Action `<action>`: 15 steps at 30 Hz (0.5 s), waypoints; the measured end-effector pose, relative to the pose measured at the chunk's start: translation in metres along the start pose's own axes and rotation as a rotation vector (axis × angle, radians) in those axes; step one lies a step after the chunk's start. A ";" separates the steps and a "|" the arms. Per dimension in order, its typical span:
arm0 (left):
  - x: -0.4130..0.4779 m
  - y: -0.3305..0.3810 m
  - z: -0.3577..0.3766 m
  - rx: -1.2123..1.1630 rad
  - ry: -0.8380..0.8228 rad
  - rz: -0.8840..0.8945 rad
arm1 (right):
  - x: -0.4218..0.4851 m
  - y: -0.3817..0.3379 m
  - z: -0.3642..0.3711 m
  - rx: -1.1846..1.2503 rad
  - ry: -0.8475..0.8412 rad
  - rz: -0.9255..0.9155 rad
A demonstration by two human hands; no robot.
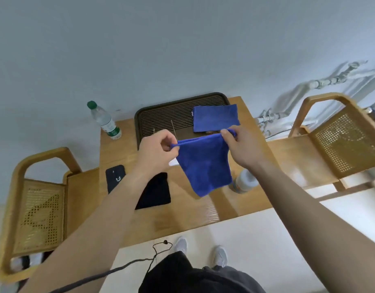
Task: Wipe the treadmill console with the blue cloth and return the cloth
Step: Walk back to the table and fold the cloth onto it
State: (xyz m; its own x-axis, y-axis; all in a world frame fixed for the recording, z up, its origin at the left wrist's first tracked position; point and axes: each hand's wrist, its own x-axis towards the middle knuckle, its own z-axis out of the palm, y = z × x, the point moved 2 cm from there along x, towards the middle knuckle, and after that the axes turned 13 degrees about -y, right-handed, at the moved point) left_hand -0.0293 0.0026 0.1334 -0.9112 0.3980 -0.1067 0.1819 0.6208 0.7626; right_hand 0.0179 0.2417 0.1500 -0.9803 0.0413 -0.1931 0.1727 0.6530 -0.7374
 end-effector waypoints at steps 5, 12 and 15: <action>-0.011 0.001 0.012 -0.038 0.031 -0.115 | 0.003 0.018 0.018 -0.024 0.004 -0.018; -0.052 -0.092 0.106 0.166 -0.319 -0.388 | -0.031 0.111 0.123 -0.023 -0.236 0.197; -0.072 -0.124 0.146 0.179 -0.584 -0.508 | -0.054 0.153 0.161 -0.052 -0.381 0.292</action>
State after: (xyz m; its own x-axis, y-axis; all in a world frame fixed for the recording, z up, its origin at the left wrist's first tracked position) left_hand 0.0682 -0.0044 -0.0462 -0.5660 0.2965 -0.7693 -0.1018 0.9008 0.4221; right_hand 0.1125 0.2171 -0.0568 -0.7852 -0.0449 -0.6176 0.4208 0.6929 -0.5854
